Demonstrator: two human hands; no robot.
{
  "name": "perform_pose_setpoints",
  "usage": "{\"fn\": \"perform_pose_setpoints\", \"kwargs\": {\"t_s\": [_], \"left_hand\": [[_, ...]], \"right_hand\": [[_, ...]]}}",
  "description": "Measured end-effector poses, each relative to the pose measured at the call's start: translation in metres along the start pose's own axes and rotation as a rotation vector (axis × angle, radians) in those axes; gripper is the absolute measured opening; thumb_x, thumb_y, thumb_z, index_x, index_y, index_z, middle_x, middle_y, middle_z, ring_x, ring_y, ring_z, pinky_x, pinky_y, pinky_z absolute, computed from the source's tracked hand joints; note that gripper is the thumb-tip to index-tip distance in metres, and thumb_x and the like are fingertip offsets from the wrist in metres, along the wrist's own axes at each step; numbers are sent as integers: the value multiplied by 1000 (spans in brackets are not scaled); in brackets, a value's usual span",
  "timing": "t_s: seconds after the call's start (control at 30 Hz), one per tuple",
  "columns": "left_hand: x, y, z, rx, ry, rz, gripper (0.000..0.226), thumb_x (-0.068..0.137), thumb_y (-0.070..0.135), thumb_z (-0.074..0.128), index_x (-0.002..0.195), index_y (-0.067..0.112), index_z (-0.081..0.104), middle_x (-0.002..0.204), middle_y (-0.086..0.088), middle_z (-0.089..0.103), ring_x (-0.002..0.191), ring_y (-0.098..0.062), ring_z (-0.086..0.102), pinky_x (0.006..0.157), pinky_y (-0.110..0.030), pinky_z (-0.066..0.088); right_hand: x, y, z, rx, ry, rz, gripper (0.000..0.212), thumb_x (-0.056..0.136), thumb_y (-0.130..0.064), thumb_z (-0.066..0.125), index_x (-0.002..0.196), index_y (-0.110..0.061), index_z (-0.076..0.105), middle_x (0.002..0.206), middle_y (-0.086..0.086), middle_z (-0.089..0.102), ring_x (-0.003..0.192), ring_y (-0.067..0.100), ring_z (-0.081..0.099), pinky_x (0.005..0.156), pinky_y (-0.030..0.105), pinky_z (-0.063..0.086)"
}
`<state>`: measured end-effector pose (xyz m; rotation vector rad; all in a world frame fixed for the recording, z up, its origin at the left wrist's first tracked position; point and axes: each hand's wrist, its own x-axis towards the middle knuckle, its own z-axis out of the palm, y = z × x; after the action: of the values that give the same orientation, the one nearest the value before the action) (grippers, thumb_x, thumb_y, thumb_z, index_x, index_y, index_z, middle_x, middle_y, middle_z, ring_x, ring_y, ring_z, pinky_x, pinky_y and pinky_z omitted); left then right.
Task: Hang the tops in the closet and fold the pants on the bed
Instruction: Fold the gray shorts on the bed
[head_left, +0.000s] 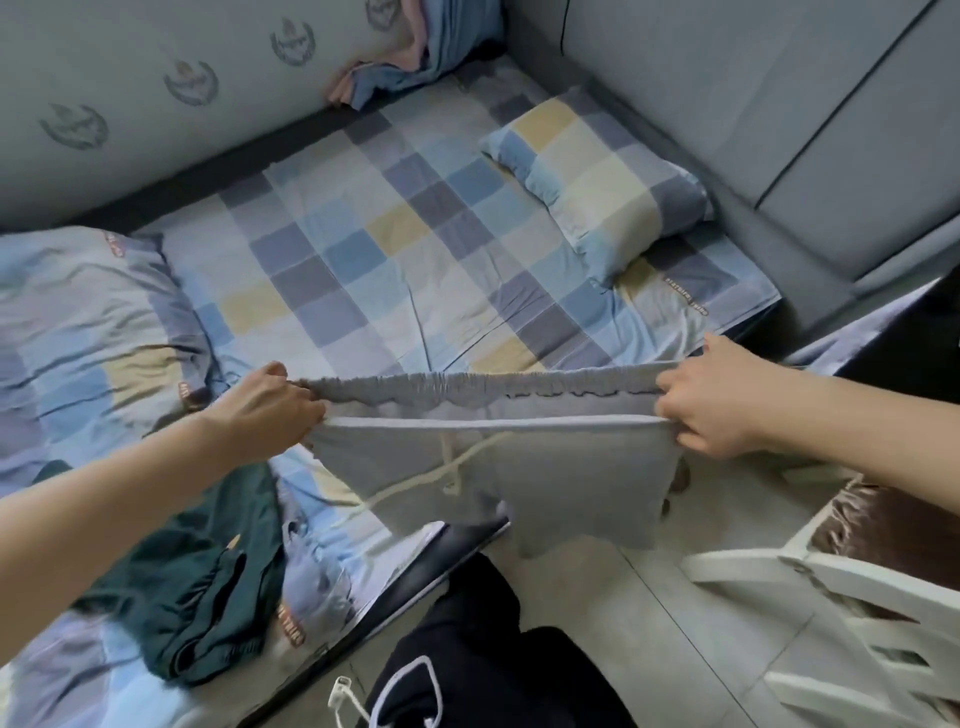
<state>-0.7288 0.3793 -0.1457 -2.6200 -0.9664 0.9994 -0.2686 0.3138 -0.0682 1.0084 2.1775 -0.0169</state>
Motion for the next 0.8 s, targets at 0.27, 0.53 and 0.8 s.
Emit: {"fn": "perform_pose_setpoints", "kwargs": {"t_s": [0.27,0.53,0.8], "left_hand": [[8,-32,5,-582,230,-520,44,82,16,68,125,18,62,114,-12,70,88,-36,69,69,-43,56],[-10,16,-40,-234,751,-502,24,79,13,50,85,16,73,116,-4,56,108,-28,52,84,-45,30],[-15,72,-68,-667,581,-643,15,78,17,76,77,3,75,95,-12,73,99,-36,68,81,-48,53]], "right_hand": [[49,51,8,-128,469,37,22,73,-10,73,92,-12,63,73,10,64,72,30,62,60,37,45],[83,128,3,109,782,-5,19,87,-19,68,78,-4,61,71,14,62,58,33,62,46,38,50],[96,185,10,293,601,-346,12,77,-24,77,72,-13,76,130,9,58,118,27,56,95,43,46]]}}
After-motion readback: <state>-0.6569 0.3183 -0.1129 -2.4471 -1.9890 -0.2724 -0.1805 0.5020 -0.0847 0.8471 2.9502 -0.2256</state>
